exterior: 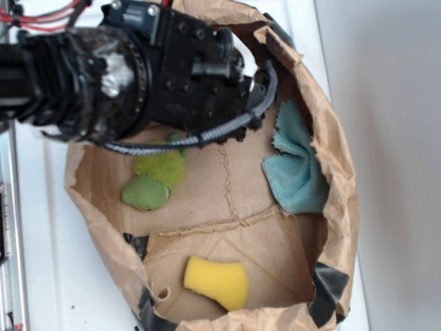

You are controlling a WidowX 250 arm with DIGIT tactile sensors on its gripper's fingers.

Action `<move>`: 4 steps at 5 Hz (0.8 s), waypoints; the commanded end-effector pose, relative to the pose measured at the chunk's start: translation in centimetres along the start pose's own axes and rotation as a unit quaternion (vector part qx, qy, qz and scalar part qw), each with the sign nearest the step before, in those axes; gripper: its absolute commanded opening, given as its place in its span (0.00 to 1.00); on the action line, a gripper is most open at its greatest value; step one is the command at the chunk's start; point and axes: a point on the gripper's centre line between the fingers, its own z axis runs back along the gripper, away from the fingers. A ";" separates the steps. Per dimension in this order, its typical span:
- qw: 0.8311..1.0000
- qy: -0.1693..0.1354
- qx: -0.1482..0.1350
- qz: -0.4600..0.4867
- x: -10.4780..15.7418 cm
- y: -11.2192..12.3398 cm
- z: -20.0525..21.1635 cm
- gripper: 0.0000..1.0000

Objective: Grab the green ball.

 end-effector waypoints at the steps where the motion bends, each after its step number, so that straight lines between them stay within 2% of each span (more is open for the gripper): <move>1: 1.000 -0.002 -0.008 0.019 2.5 -1.5 0.6 0.00; 3: 1.000 -0.010 -0.009 0.003 2.7 -2.7 0.7 0.00; 4: 0.999 0.013 -0.021 -0.042 2.7 -3.6 1.8 0.00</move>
